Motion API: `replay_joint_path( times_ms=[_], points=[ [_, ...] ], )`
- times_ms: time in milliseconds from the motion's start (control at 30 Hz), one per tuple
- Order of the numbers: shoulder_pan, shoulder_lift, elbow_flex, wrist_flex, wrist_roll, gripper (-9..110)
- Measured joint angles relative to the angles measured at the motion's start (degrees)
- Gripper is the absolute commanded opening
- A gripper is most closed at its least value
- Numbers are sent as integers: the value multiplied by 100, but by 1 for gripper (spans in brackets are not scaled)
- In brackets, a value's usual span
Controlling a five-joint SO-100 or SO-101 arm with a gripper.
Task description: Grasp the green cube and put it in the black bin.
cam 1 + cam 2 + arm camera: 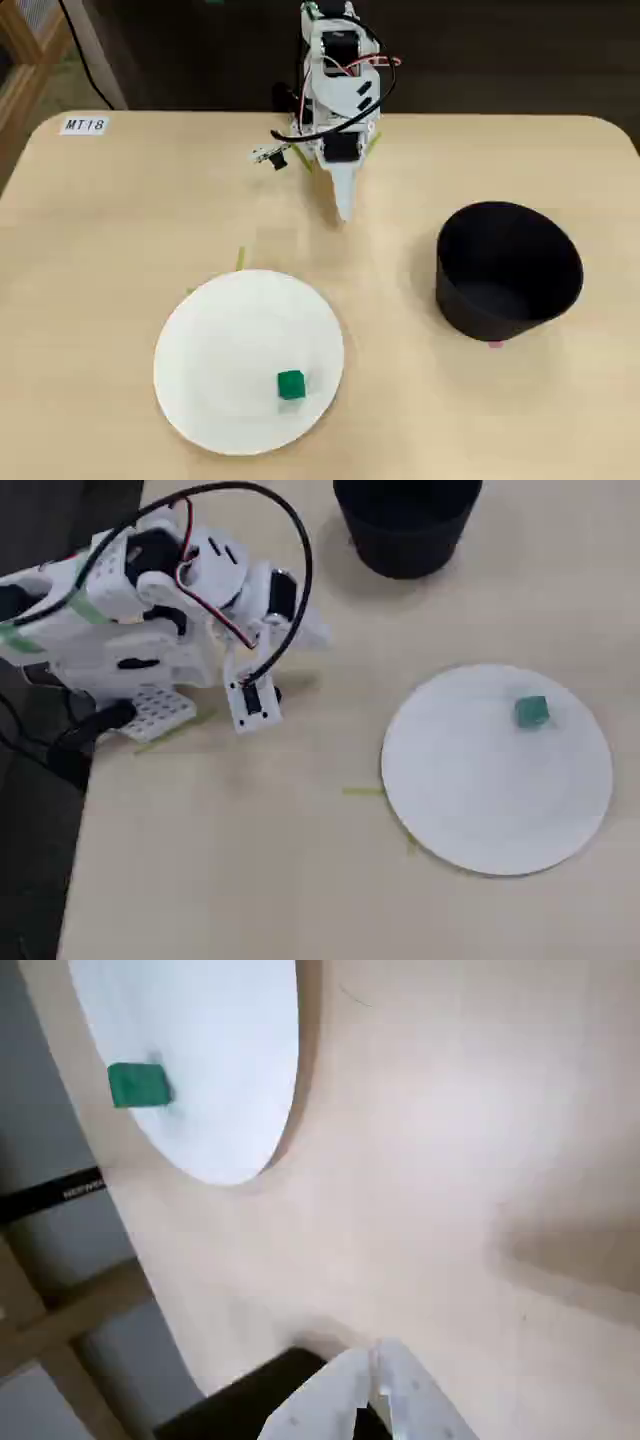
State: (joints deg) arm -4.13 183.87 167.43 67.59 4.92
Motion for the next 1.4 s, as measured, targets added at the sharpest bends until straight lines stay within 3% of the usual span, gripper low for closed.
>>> replay_joint_path(
  times_ms=[433, 600, 900, 1067, 1400],
  points=[
    [132, -9, 35, -88, -220, 0],
    [369, -352, -1081, 237, -246, 0],
    [387, -5379, -5941, 1336, -1125, 0],
    [132, -7163, -6970, 800, -1318, 0],
    [466, -10125, -9527, 993, -1758, 0]
  ],
)
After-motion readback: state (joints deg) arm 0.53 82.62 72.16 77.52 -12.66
